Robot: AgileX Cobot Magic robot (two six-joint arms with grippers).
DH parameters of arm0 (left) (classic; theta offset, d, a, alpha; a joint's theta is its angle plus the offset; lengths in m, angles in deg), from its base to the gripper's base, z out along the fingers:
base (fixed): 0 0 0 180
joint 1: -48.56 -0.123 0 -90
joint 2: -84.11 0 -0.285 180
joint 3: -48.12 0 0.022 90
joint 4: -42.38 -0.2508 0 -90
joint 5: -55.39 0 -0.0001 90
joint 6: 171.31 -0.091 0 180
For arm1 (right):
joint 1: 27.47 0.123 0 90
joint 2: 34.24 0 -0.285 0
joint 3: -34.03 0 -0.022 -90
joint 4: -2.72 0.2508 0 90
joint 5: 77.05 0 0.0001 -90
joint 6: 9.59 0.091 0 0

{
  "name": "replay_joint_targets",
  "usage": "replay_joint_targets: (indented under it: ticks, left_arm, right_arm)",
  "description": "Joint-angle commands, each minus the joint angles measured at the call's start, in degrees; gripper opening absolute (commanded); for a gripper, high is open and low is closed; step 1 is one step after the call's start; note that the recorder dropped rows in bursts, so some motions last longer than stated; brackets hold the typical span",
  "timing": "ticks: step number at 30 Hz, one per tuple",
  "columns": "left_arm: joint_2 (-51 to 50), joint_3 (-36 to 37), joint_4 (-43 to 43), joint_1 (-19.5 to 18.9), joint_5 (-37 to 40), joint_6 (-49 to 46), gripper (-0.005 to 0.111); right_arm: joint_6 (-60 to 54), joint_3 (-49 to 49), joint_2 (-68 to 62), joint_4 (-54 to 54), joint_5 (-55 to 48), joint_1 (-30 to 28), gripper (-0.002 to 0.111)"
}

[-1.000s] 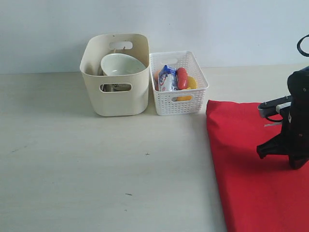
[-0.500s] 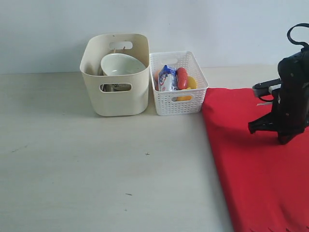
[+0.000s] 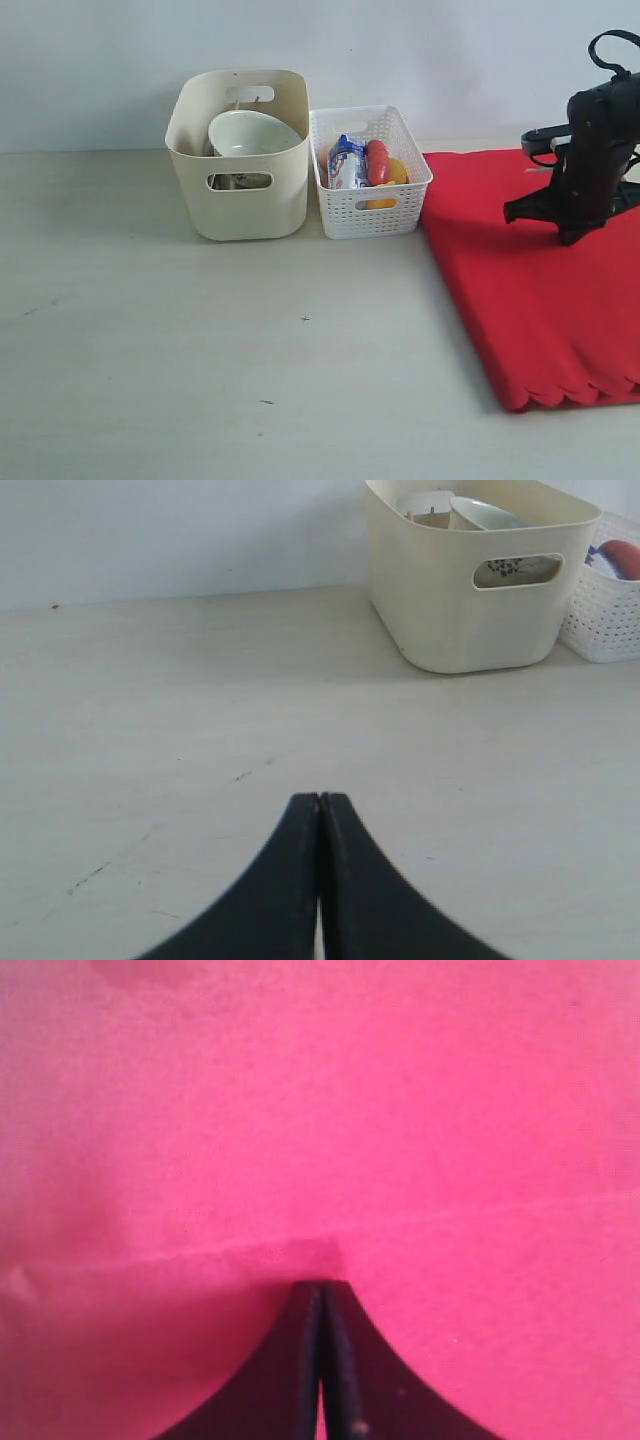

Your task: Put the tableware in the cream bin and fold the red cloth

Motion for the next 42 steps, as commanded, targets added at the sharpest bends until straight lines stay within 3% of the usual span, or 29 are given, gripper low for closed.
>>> replay_joint_targets:
  ticks: [1, 5, 15, 21, 26, 30, 42]
  left_arm:
    - [0.36, 0.16, 0.14, -0.16, -0.23, 0.1, 0.0]
    - [0.36, 0.16, 0.14, -0.16, -0.23, 0.1, 0.0]
    - [0.36, 0.16, 0.14, -0.16, -0.23, 0.1, 0.0]
    - [0.36, 0.16, 0.14, -0.16, -0.23, 0.1, 0.0]
    - [0.36, 0.16, 0.14, -0.16, -0.23, 0.1, 0.0]
    - [0.36, 0.16, 0.14, -0.16, -0.23, 0.1, 0.0]
    - [0.36, 0.16, 0.14, -0.16, -0.23, 0.1, 0.0]
  right_arm:
    - [0.03, 5.71, -7.17, 5.09, 0.3, -0.81, 0.0]
    - [-1.06, 11.3, -10.18, 8.89, -0.46, -1.18, 0.0]
    - [-10.93, 18.56, -15.35, 30.46, -0.08, -2.7, 0.0]
    - [-9.59, 18.56, -12.98, 24.9, -0.9, -2.7, 0.0]
    - [-2.01, 18.33, -6.32, 13.52, -5.96, -2.7, 0.0]
    - [-1.91, 16.55, 0.37, 11.01, -8.41, -2.7, 0.0]
    - [-3.18, -1.08, 29.26, 10.91, -4.69, -2.7, 0.0]
